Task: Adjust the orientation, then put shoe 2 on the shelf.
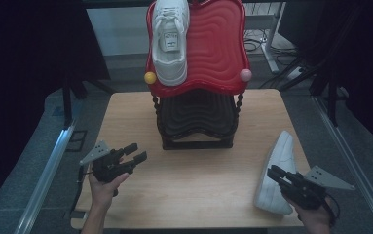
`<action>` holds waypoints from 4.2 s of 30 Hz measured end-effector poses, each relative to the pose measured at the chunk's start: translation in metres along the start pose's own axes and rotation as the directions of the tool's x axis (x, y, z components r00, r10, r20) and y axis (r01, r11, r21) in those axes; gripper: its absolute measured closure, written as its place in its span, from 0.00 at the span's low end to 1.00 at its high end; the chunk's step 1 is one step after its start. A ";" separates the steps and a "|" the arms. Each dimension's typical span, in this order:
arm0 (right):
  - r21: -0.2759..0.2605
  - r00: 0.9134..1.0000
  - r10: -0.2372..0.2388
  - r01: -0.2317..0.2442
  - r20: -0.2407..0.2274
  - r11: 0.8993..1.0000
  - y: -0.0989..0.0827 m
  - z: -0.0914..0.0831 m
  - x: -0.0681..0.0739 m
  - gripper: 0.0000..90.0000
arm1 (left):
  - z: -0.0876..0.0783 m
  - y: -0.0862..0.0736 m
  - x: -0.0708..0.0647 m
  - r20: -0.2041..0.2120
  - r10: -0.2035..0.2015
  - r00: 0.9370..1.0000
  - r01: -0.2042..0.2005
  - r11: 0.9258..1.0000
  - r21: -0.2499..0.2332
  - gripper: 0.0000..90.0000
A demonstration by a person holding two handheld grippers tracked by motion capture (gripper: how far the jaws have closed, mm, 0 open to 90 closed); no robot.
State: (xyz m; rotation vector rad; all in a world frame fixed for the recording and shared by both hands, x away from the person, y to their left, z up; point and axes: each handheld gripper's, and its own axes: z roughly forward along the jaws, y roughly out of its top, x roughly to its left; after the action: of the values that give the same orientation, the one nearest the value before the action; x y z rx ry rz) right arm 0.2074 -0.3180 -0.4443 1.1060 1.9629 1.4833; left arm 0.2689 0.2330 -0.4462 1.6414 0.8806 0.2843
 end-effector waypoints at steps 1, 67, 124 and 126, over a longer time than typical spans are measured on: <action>0.013 1.000 -0.003 0.003 0.011 1.000 -0.004 -0.005 -0.002 0.92 | 0.000 -0.002 0.001 0.001 -0.001 1.000 0.001 1.000 0.004 0.48; 0.199 0.975 -0.184 0.207 -0.127 0.958 0.000 0.085 0.084 0.99 | 0.003 -0.039 0.016 0.013 -0.061 0.998 0.059 0.994 0.096 0.47; 0.093 0.996 -0.058 0.052 0.066 0.994 0.022 0.042 -0.037 0.95 | 0.006 -0.042 0.013 0.029 -0.070 0.997 0.066 0.990 0.121 0.47; 0.092 0.996 -0.046 0.038 0.080 0.995 0.025 0.046 -0.049 0.89 | 0.005 -0.041 0.013 0.030 -0.069 0.997 0.065 0.991 0.120 0.47</action>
State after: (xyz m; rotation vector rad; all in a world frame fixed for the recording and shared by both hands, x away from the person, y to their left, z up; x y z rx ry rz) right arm 0.2779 -0.3277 -0.4420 1.1381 2.0009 1.3177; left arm 0.2646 0.2390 -0.4893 1.7173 0.9397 0.1597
